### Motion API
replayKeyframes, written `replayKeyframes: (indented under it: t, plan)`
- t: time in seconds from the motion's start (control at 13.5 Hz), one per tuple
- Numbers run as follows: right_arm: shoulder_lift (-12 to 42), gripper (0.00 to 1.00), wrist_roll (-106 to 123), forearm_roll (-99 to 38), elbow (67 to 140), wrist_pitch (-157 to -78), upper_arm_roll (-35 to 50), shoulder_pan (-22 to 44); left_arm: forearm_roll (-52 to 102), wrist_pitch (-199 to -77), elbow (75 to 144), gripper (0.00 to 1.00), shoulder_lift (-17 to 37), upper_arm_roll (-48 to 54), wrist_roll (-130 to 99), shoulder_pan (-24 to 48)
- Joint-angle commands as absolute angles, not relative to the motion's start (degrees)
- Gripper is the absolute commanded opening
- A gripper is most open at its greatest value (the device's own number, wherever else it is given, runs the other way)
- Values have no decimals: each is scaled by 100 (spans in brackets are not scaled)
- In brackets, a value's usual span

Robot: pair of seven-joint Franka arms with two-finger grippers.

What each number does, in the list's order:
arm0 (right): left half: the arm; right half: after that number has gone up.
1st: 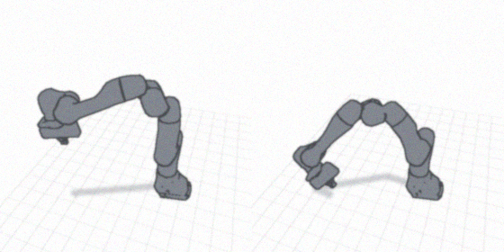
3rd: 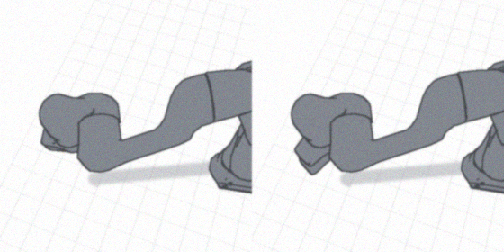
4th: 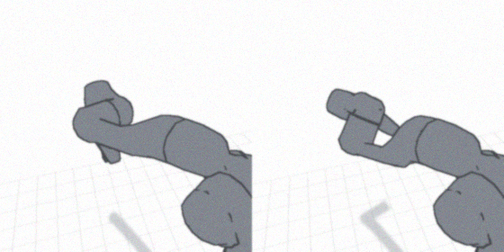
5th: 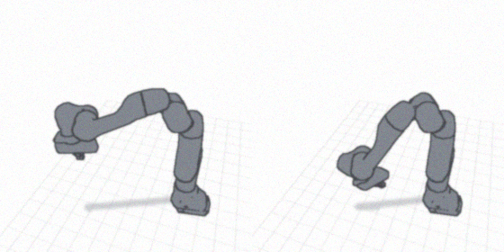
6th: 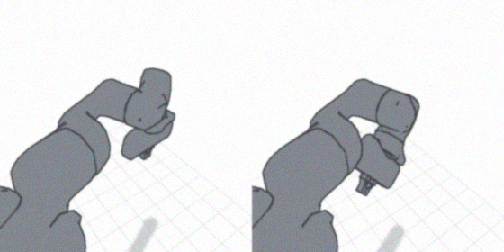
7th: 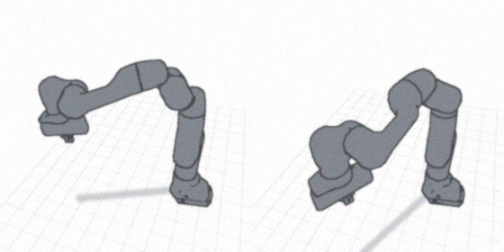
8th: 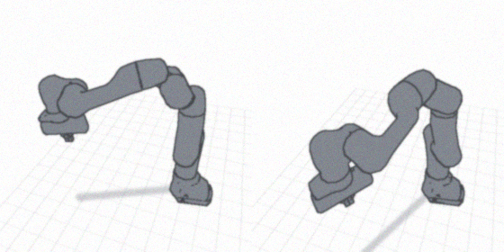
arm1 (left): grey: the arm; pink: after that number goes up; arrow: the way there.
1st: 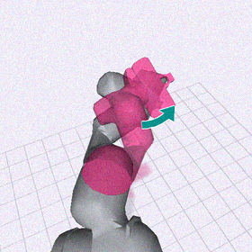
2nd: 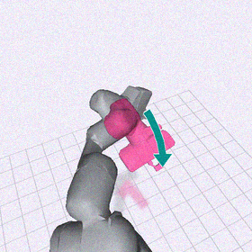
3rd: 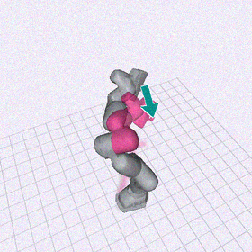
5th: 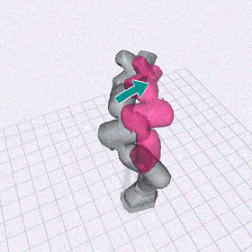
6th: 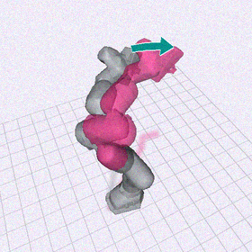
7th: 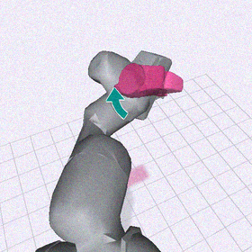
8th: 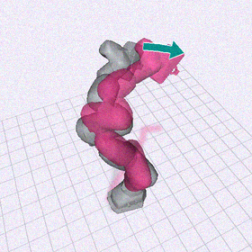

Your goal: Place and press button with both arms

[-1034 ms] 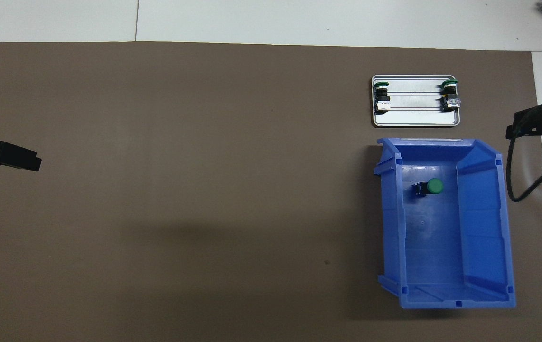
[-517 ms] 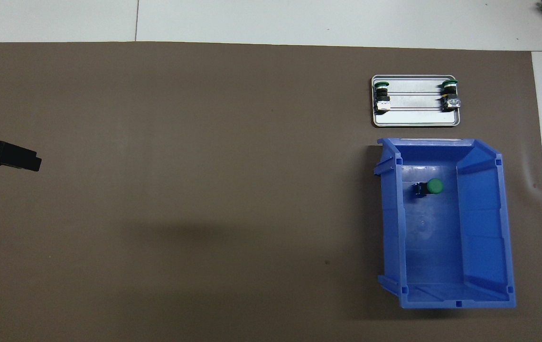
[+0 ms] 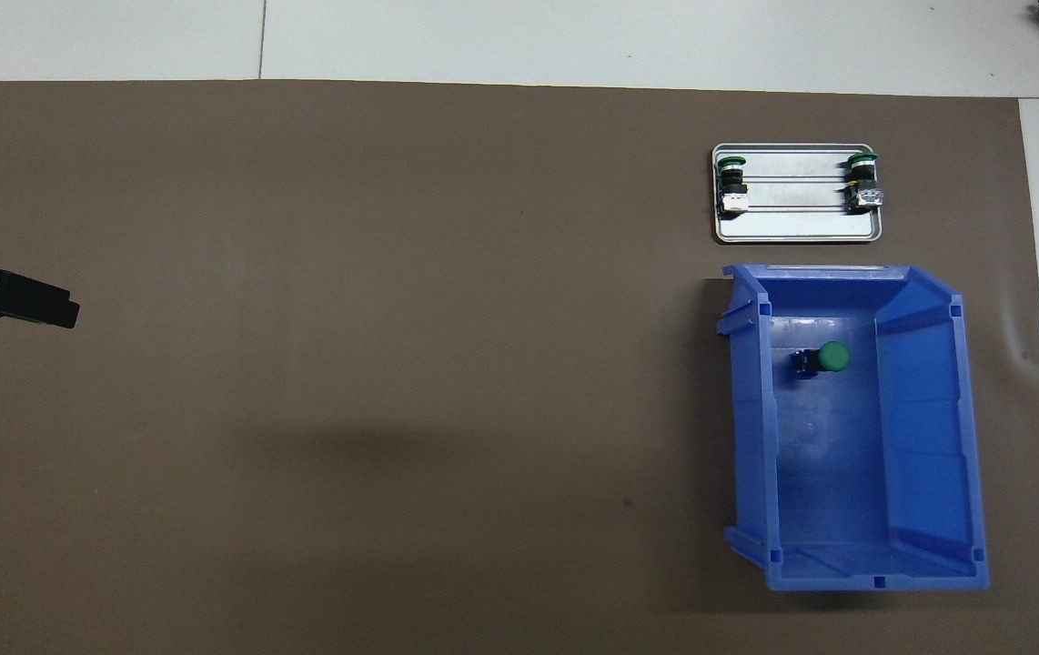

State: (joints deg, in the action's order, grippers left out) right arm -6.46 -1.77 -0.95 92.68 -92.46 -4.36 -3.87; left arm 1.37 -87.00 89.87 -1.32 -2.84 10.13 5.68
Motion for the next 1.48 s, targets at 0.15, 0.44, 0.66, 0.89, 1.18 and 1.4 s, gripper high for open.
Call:
replayKeyframes:
  t: [0.15,0.44,0.66,0.89,1.18,1.4]
  plan:
    - [-554,100,-88,-35,9387,-9053,-413,-325,141,-8763,9193,100,-308,-264,1011,519]
    - [-361,100,-79,-26,9422,-8746,-360,-238,141,-8763,9193,100,-308,-264,1011,527]
    - [-203,99,-70,201,9361,-8710,-282,-246,141,-8763,9193,100,-308,-264,1011,519]
    - [306,99,-70,308,8616,-8377,-237,-246,141,-8763,9193,100,-308,-264,1011,527]
    - [203,99,9,193,8666,-8297,-237,-272,141,-8763,9193,100,-308,-264,1020,527]
    - [176,100,498,-51,8684,-8437,-237,-343,141,-8763,9193,100,-308,-264,1011,527]
